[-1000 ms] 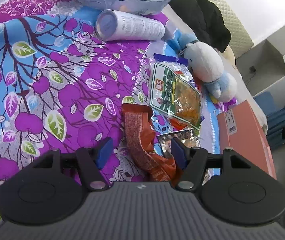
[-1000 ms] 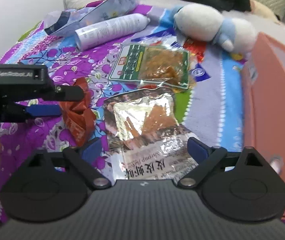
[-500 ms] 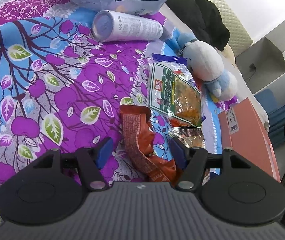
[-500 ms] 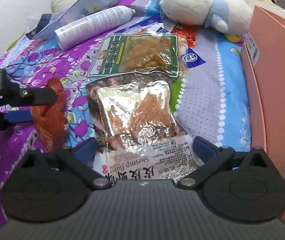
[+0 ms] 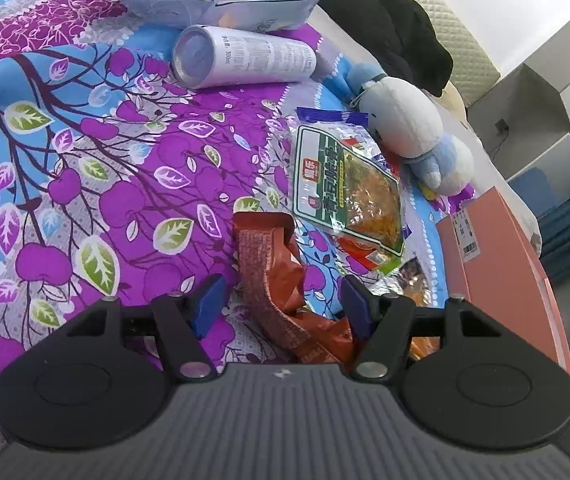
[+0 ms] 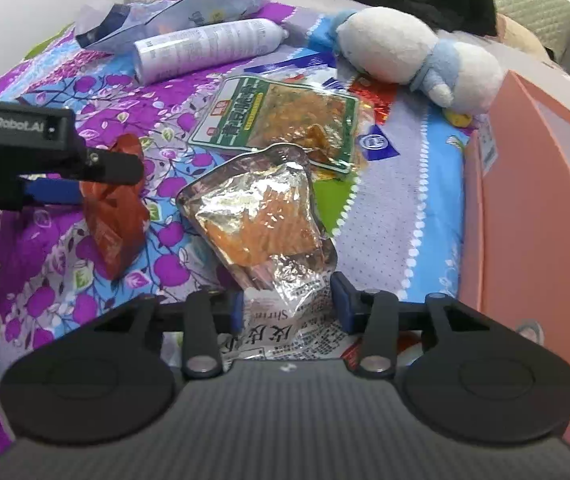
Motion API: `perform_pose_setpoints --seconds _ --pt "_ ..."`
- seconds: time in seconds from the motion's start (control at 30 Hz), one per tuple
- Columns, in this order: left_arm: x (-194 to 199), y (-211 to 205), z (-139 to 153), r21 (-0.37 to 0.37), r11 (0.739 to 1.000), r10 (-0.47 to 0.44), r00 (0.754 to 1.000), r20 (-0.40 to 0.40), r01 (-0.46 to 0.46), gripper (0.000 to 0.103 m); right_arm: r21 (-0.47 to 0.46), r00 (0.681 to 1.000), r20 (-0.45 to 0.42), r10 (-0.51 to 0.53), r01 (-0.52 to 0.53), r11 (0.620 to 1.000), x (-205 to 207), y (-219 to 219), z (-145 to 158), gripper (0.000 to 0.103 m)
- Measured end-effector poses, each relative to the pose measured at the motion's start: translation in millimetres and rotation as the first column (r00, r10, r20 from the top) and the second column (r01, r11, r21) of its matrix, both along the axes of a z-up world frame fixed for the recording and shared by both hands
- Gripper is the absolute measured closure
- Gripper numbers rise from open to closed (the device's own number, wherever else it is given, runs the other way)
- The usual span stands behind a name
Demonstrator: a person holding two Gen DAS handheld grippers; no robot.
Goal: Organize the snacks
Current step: 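Carry the red packet with the left tool while the right tool carries the shrimp packet over the box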
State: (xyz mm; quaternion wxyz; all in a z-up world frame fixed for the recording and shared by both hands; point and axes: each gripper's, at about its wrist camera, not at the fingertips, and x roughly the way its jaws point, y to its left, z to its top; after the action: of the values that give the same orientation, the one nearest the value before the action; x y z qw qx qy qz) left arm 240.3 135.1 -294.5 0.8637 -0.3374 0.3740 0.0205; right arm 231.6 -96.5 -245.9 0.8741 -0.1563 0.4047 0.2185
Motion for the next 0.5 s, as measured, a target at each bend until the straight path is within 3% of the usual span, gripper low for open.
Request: perform_pose_setpoints --seconds 0.23,0.33,0.4,0.5 --pt "4 -5 1 0.047 0.998 -0.039 0.999 0.006 0.039 0.038 0.015 0.997 0.020 -0.077 0.077 0.997 -15 -3 5 0.058" --pt "5 -12 2 0.104 0.993 -0.058 0.998 0.001 0.058 0.054 -0.041 0.994 0.086 -0.066 0.070 0.997 -26 2 10 0.058" --pt "5 -13 1 0.089 0.994 -0.070 0.998 0.004 0.069 0.066 -0.020 0.994 0.085 -0.065 0.067 0.998 -31 1 15 0.058" --pt "3 -10 1 0.033 0.996 -0.087 0.996 0.012 0.086 0.071 -0.008 0.995 0.080 -0.055 0.055 0.998 -38 -2 19 0.058"
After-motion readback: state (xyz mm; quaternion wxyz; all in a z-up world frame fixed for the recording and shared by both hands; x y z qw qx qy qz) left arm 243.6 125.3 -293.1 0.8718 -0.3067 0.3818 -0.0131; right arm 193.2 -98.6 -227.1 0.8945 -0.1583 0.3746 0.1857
